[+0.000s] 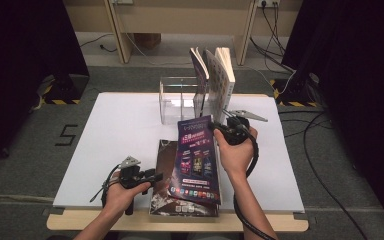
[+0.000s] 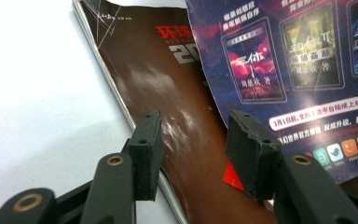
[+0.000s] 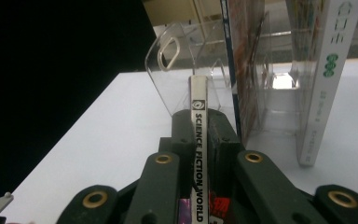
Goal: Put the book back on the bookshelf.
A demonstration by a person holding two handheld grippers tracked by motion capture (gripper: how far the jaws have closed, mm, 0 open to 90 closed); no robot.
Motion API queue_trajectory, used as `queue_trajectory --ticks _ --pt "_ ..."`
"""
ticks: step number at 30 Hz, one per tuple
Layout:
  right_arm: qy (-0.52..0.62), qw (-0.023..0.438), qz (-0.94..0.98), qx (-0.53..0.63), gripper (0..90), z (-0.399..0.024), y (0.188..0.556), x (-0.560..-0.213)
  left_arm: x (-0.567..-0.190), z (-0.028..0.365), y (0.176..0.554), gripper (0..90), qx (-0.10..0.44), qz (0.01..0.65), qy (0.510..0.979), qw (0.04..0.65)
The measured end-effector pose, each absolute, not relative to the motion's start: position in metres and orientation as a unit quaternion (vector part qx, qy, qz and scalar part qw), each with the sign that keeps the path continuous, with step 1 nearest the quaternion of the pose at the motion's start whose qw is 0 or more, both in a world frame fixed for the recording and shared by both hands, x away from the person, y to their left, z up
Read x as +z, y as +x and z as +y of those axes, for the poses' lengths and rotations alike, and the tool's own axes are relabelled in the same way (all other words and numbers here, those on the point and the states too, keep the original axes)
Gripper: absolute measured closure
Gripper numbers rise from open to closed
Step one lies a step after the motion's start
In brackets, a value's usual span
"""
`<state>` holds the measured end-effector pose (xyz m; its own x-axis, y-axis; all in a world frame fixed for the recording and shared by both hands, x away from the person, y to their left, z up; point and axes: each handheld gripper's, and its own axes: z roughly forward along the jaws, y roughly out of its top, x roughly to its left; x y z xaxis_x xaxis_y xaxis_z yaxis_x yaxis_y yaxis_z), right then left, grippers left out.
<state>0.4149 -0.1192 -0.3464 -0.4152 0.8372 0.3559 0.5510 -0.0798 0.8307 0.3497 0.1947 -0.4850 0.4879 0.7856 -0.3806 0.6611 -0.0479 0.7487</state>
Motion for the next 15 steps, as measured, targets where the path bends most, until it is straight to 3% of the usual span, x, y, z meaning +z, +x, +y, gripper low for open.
queue_trajectory --ticks 15 --pt "0.505 0.175 0.642 0.550 83.2 -0.111 0.413 -0.331 -0.483 0.199 0.351 54.2 0.076 0.502 0.719 0.475"
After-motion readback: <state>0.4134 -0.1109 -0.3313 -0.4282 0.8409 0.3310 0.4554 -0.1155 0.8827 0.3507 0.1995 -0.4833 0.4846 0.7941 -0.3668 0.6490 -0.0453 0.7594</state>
